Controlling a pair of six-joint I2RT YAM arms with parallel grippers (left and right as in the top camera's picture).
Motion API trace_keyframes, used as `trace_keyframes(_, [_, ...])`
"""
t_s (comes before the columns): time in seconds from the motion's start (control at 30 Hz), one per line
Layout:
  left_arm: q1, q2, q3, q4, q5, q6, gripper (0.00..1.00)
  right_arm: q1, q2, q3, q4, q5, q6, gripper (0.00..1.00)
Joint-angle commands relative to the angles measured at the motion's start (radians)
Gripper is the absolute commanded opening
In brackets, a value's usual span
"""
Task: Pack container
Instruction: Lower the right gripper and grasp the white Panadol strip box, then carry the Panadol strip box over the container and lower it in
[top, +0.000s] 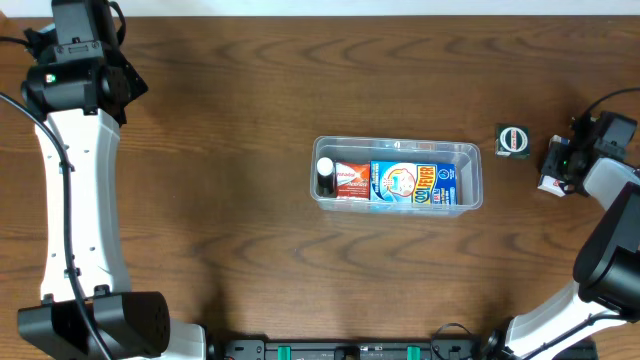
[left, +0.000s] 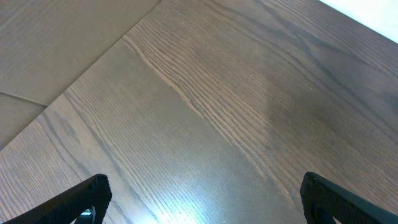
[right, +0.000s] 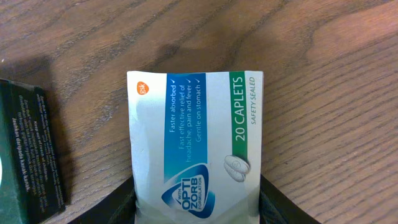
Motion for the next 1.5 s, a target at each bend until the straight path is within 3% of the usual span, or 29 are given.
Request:
trace_keyframes(0.0, [0.002,-0.014,0.011,-0.002,-0.016,-0.002,0.98,-0.003,-0.040,0.038,-0.019,-0.009,0.001,0.47])
trace_keyframes(0.33, [0.002,-0.014,0.011,-0.002,-0.016,-0.001,0.98,0.090,-0.202,0.171,-0.213,-0.025,-0.064,0.42])
trace_keyframes(0.6, [0.002,-0.014,0.011,-0.002,-0.016,-0.002,0.98,0.301,-0.362,0.324,-0.483,-0.142,-0.270,0.45])
trace_keyframes(0.83, [0.002,-0.014,0.011,-0.002,-0.016,-0.002,0.98,0.501,-0.481,0.334,-0.617,-0.162,-0.381,0.41])
trace_keyframes(1.17, [0.002,-0.014,0.011,-0.002,-0.016,-0.002,0.98,0.731,-0.476,0.332,-0.792,-0.162,-0.578,0.48])
trace_keyframes(1.47, [0.002,-0.014,0.011,-0.002,-0.016,-0.002,0.98,0.764,-0.421,0.307,-0.871,-0.166,-0.763,0.48])
